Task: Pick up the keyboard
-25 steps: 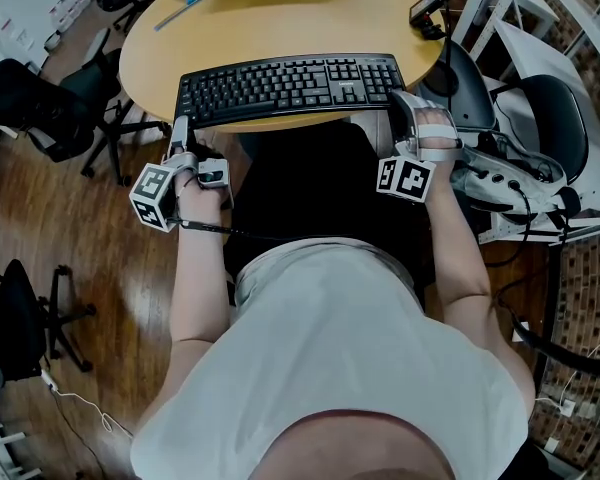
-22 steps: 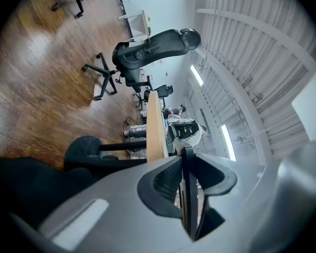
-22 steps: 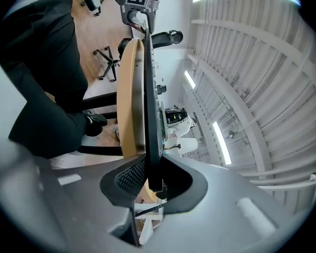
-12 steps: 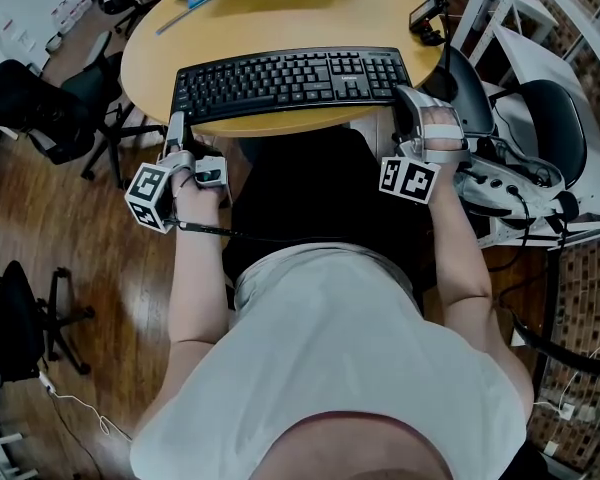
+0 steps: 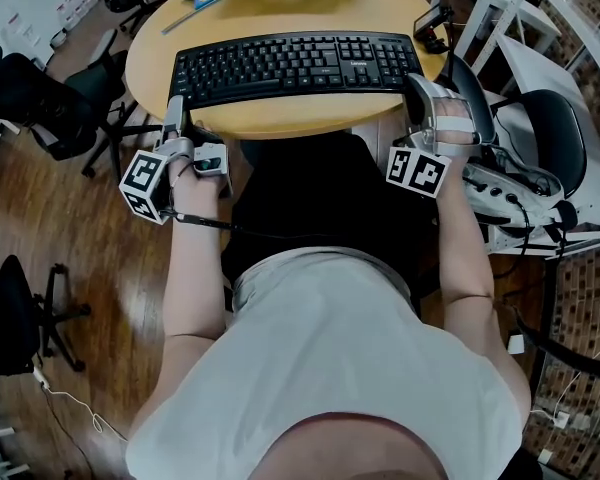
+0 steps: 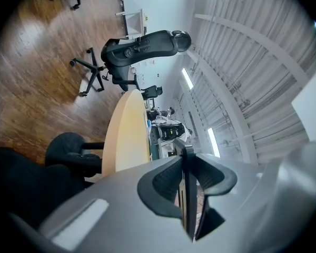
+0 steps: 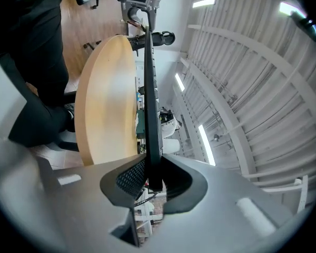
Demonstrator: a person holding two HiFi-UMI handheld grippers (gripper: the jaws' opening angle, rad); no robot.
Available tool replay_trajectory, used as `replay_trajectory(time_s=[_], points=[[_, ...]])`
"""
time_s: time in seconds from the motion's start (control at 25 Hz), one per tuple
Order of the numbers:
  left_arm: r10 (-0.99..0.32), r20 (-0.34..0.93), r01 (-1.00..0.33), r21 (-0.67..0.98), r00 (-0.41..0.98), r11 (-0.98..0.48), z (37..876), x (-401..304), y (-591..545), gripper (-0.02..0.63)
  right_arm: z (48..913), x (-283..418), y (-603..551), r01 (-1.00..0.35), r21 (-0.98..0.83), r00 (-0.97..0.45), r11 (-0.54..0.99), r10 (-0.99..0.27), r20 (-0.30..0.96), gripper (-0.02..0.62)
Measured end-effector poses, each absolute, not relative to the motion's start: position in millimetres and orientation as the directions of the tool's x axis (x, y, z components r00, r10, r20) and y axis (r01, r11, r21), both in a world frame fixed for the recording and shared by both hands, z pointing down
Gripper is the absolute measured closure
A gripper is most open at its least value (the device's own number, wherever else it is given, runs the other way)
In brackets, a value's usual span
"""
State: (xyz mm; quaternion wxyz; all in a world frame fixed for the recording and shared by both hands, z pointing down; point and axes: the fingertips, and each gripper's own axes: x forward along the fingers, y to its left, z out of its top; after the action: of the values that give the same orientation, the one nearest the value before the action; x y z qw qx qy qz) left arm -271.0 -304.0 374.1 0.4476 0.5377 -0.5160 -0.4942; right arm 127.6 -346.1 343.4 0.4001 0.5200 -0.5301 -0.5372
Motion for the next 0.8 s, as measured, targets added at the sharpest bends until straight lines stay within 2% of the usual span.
replay_trajectory(time_s=[0.8], points=[[-0.976, -0.214, -0.129, 0.970, -0.036, -0.208, 300.8, -267.7, -301.7, 0.195, 270.3, 130.8, -341.5, -0.135, 0.961, -0.133, -0.240, -0.957, -0.258, 0.520]])
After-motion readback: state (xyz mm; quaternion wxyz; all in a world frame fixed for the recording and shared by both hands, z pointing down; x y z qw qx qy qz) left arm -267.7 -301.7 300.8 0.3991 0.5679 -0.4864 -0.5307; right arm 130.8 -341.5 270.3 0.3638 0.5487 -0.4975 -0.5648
